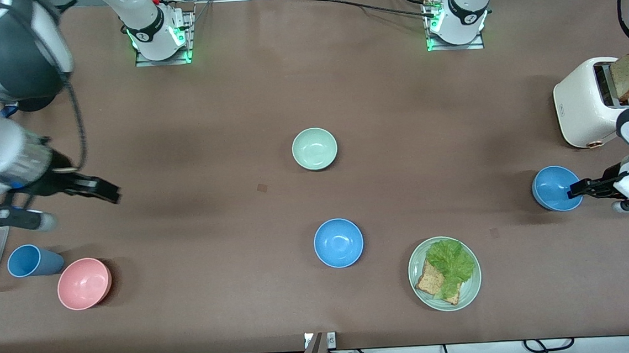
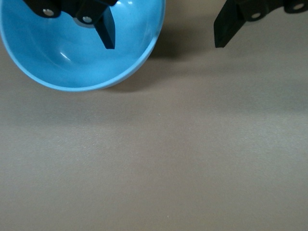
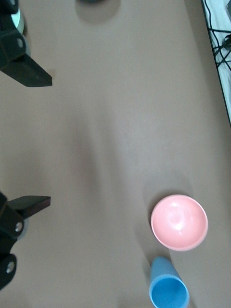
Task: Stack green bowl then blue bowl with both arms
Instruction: 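Release the green bowl with the right gripper while the left gripper reaches the blue bowl, then grasp the rim of the blue bowl with the left gripper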
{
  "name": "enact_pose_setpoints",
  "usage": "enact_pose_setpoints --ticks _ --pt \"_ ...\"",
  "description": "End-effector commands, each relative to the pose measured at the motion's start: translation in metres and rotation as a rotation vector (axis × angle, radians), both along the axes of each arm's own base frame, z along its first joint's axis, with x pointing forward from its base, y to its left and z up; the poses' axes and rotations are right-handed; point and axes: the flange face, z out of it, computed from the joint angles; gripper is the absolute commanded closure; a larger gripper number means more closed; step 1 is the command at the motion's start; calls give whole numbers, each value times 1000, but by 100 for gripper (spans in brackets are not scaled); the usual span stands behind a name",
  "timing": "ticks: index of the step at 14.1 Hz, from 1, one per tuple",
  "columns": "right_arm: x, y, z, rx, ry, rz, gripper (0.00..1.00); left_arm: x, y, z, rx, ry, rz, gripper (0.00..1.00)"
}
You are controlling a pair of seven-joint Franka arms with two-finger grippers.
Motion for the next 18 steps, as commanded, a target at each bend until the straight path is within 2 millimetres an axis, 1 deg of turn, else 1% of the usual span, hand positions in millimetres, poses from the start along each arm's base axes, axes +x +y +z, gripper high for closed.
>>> enact_pose_setpoints --ticks 1,2,3,4,5,6,7,9,10,11,12,13,14,15,16,18 --pt "-15 -52 7 -21 14 60 0 -1 -1 2 12 -14 -28 27" --pt "-17 -73 5 -26 22 53 0 1 -3 3 13 -15 -31 34" --pt "-20 -86 8 -30 16 79 0 1 -4 3 11 -14 -33 43" --pt "-21 -91 8 -33 17 99 0 1 -7 1 6 -8 -36 51" --pt "-22 -94 8 -34 20 102 0 1 -7 3 5 -5 -37 57" --pt "-23 -99 10 -37 18 110 0 1 -9 6 2 -4 -35 67" --pt "-24 -104 11 -39 21 130 0 0 -8 5 -2 5 -38 74" --pt "-26 -109 8 -17 28 159 0 0 -8 8 -1 6 -48 95" --pt "-31 -109 10 -10 27 148 0 -2 -10 7 -12 25 -58 99" --pt "-36 -109 10 -8 31 146 0 -2 -15 10 -34 64 -75 100" --pt "-41 -107 11 -9 28 146 0 0 -28 18 -61 95 -93 100" --pt "-44 -108 10 -9 34 146 0 -1 -35 21 -83 116 -98 100" --pt "-48 -108 10 -13 35 146 0 0 -35 23 -86 113 -104 100" --pt "-52 -107 8 -16 39 153 0 -1 -34 23 -88 114 -104 100" --pt "-57 -106 5 -14 49 154 0 -1 -35 27 -89 114 -107 100" --pt "-71 -106 -1 -12 40 156 0 -3 -50 53 -116 154 -131 100"
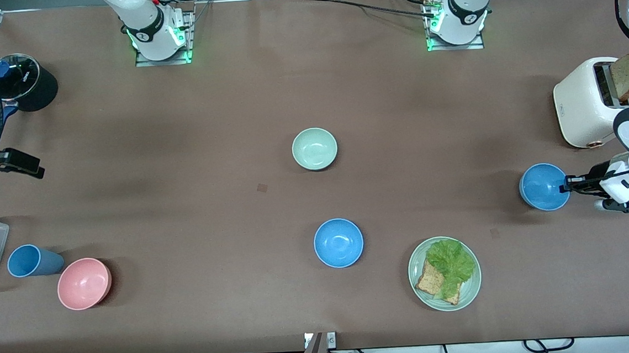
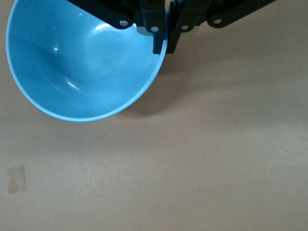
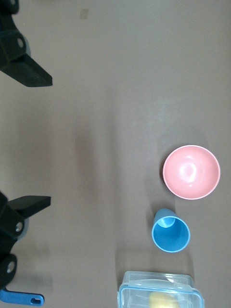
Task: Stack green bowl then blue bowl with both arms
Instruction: 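Grasp the rim of the blue bowl with the left gripper, then carry the blue bowl over the green bowl with the left gripper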
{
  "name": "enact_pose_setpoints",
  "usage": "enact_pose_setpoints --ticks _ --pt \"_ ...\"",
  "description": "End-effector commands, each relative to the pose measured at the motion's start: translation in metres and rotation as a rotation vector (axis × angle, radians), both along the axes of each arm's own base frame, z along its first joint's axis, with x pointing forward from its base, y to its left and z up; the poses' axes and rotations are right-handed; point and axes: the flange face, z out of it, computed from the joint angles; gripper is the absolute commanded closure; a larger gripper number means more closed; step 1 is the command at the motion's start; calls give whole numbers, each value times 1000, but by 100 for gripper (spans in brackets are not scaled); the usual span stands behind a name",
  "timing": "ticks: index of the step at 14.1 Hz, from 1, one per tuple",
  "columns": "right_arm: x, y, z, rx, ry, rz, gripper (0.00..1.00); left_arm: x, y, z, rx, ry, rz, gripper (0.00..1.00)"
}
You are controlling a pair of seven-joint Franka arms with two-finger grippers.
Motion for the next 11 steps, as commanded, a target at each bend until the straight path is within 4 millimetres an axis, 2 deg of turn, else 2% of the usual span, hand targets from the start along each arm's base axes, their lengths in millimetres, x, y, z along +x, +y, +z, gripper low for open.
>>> enact_pose_setpoints --ticks 1,3,6,9,10,11 --pt "-30 1 -6 13 -23 29 0 -4 -24 53 -35 42 -59 100" --pt "-37 1 -17 14 -28 32 0 -4 -49 86 -48 65 -72 100" --pt "-36 3 -13 9 -37 32 0 -7 -112 148 -54 105 -60 100" --pt "-30 6 -11 8 -36 50 0 -13 -187 197 -85 117 -30 100" --pt "-29 5 -8 12 -37 48 0 -16 -218 212 -75 129 21 100" --pt "-30 3 -7 14 -34 44 0 -20 -252 218 -71 159 59 100"
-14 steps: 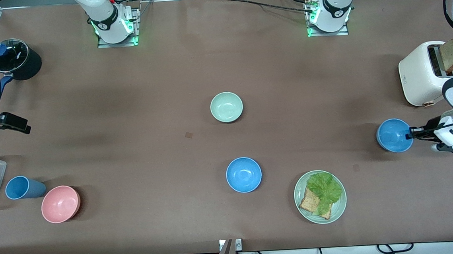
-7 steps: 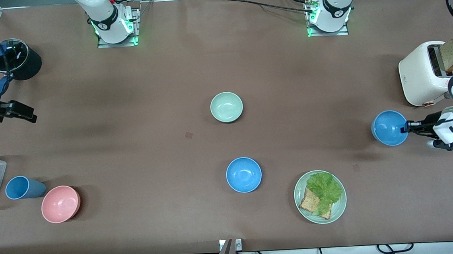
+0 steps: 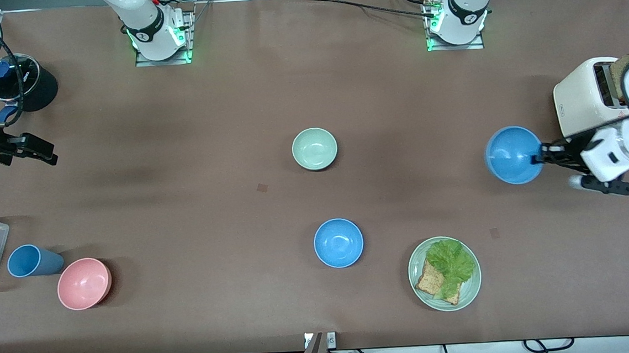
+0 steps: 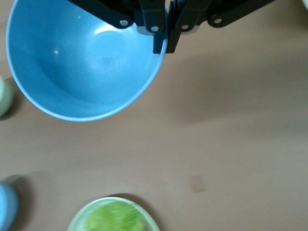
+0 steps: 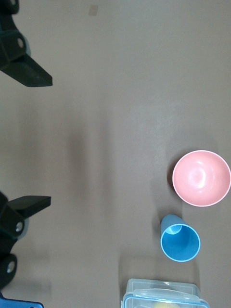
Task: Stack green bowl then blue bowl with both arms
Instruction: 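Carry the blue bowl over the green bowl with the left gripper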
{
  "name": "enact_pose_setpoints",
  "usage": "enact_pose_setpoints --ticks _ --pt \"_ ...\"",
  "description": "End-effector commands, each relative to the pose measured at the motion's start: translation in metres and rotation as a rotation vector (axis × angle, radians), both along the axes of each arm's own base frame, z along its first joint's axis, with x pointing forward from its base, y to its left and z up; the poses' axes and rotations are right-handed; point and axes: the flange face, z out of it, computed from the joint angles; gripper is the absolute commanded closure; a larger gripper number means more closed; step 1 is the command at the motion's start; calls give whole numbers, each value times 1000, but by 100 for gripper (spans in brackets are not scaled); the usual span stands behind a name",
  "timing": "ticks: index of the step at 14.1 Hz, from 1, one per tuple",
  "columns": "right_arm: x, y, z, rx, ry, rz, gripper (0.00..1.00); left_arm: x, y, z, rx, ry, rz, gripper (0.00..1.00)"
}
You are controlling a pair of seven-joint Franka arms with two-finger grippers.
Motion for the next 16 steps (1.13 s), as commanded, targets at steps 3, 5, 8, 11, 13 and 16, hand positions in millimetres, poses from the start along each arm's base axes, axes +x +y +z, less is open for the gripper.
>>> enact_pose_setpoints --ticks 3,5,8,11,13,16 --pt "-4 2 10 9 11 22 0 -23 -131 29 -37 116 233 100" --pt "-7 7 8 8 39 26 0 -27 -167 26 -37 140 338 98" --pt "-9 2 11 8 45 18 0 -35 -246 4 -58 151 442 99" --pt "-9 4 11 8 46 20 0 -59 -321 -26 -42 128 547 99" --pt "-10 4 12 8 43 20 0 -79 -368 -48 9 94 563 99" --pt "-10 4 12 8 43 20 0 -102 -408 -95 146 6 532 99"
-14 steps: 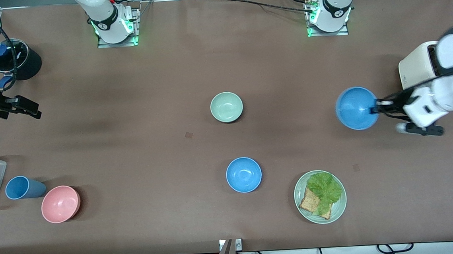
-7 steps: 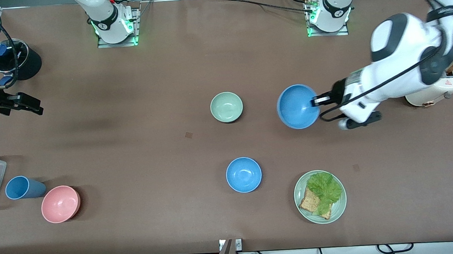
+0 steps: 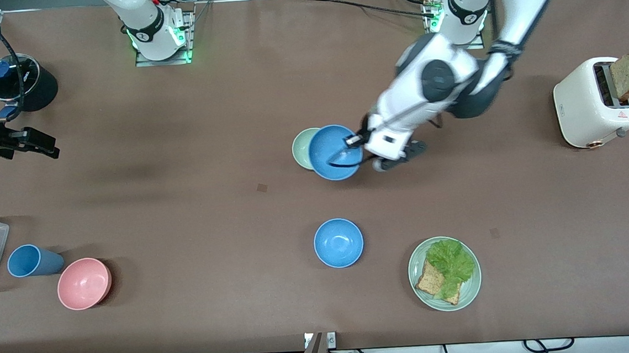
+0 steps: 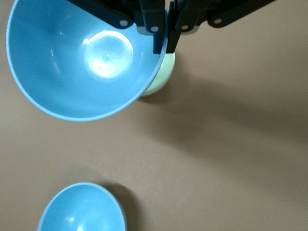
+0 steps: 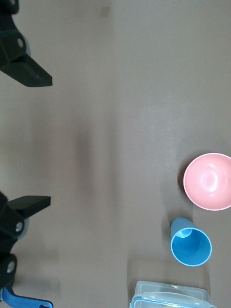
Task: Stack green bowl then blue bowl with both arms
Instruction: 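Carry the blue bowl over the green bowl with the left gripper, then lower the blue bowl into the green bowl and open the left gripper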
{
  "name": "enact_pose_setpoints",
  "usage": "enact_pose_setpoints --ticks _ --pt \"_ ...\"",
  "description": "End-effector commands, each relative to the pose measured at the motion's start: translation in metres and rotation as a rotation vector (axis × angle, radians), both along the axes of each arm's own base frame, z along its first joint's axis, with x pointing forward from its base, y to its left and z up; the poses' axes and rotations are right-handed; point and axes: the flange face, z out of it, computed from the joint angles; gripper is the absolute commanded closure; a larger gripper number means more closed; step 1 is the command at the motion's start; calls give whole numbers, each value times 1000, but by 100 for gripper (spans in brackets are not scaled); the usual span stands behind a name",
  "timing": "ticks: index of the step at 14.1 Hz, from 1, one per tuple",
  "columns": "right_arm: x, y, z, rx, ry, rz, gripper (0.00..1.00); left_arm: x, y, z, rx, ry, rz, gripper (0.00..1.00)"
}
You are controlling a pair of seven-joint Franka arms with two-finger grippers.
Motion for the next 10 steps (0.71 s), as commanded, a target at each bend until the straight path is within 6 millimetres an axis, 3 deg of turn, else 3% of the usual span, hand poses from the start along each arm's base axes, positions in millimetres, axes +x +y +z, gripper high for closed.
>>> enact_pose_setpoints --ticks 1,3,5,10 --pt "-4 0 9 6 0 10 0 -6 -18 -32 69 -31 9 99" --pt "-4 0 9 6 -2 10 0 -17 -37 -38 64 -37 34 99" --pt "-4 0 9 6 -2 10 0 -19 -38 -47 65 -37 34 99" --pt "-4 2 9 6 -2 13 0 -46 -46 -66 78 -18 37 99"
